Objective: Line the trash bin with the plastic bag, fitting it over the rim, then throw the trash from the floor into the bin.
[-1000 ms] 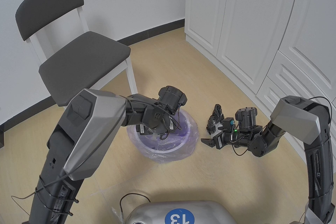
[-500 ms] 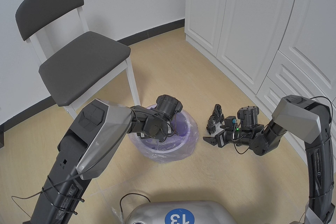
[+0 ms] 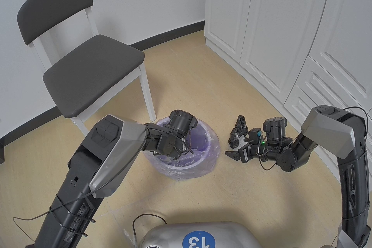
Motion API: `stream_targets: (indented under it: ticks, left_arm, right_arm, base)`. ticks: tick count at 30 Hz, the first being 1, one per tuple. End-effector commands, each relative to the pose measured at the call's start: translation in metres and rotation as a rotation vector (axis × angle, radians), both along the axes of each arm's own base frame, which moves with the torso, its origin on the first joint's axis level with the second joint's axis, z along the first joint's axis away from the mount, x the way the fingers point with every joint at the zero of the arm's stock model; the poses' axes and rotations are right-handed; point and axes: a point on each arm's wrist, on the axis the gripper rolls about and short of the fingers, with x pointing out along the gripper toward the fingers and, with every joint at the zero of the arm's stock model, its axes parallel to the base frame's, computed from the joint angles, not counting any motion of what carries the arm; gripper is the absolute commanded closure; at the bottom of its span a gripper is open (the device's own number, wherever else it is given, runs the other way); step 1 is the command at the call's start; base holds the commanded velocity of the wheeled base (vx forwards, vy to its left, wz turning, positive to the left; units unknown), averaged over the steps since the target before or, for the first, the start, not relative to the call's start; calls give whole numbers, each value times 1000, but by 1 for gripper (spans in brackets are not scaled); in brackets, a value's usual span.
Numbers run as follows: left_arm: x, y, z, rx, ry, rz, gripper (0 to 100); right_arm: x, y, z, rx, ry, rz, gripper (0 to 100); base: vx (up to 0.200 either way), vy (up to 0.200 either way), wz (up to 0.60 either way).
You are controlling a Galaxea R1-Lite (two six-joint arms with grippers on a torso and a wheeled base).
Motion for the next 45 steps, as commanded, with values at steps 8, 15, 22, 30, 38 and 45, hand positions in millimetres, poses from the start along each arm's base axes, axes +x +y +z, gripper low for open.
stream_targets:
  ticks: [8,15,22,30,38,45]
  left_arm:
    - [-4,-1,16,26,-16,5,100]
    - [-13,9,31,36,32,45,100]
    - [-30,25,26,59,95,54,100]
    - [-43,39,16,24,135,26,100]
    - [-47,66,-11,-1,187,-35,100]
    - [-43,81,-23,31,192,-87,100]
  right_arm:
    - [1,-1,1,1,-4,-3,0]
    - [1,-1,2,1,-5,-3,0]
    - [0,-2,0,-2,-2,-2,0]
    - [-1,-1,-1,-4,-2,1,0]
    - [-1,-1,-4,-10,3,5,0]
    - [-1,-1,-4,-12,3,5,0]
  base:
    - [0,0,0]
    - [0,0,0]
    - [0,0,0]
    - [0,0,0]
    - [0,0,0]
    - [0,0,0]
